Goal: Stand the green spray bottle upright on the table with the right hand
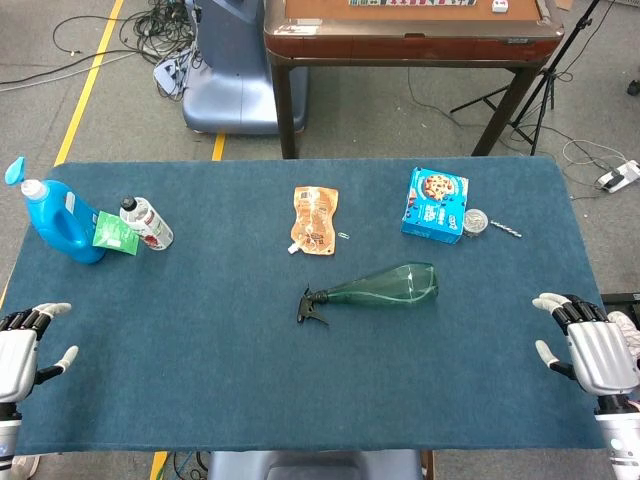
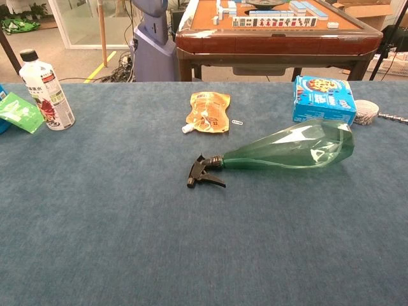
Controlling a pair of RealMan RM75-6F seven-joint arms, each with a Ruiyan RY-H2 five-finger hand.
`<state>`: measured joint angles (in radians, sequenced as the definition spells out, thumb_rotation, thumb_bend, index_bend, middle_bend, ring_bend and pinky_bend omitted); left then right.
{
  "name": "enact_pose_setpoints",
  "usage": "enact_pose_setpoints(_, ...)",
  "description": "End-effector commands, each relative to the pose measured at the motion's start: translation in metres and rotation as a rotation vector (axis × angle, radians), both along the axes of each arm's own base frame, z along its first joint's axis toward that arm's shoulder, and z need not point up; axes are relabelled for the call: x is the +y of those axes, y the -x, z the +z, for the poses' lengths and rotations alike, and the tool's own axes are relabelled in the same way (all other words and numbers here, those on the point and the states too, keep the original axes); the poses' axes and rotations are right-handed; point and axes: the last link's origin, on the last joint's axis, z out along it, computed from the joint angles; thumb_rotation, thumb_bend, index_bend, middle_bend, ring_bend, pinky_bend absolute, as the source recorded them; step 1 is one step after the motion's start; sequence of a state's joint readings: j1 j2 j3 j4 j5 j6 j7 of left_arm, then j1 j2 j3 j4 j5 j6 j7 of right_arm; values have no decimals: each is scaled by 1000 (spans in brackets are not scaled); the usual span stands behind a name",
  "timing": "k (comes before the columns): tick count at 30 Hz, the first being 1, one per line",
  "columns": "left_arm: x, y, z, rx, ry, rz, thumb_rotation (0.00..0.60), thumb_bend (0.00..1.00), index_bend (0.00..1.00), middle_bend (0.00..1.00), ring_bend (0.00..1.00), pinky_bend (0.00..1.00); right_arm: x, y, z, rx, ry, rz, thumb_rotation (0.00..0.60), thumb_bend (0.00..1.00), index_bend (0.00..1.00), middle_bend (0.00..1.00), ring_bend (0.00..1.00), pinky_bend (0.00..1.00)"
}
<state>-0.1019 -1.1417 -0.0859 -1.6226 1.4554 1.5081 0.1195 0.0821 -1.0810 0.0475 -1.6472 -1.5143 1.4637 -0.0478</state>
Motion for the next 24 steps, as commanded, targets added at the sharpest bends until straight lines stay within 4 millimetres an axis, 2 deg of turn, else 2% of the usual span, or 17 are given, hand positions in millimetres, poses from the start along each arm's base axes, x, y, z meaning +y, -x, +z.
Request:
enact_pose_setpoints(1,0,0,-1,-2,0,-1,600,255,296,311,298,256,0,0,1,-1,28,9,600,272,283,270,199,279)
enact_pose_setpoints(13,-2,0,1,-5,-6,-1,600,255,296,311,298,256,-8,-10,-1,13,26,56,600,234,283,270,199,279)
enact_pose_setpoints(24,-5,-1,2,-4,-7,2,600,255,296,311,298,256,-52,-52,-22,7,-111,175,600,190,263,270,199,279)
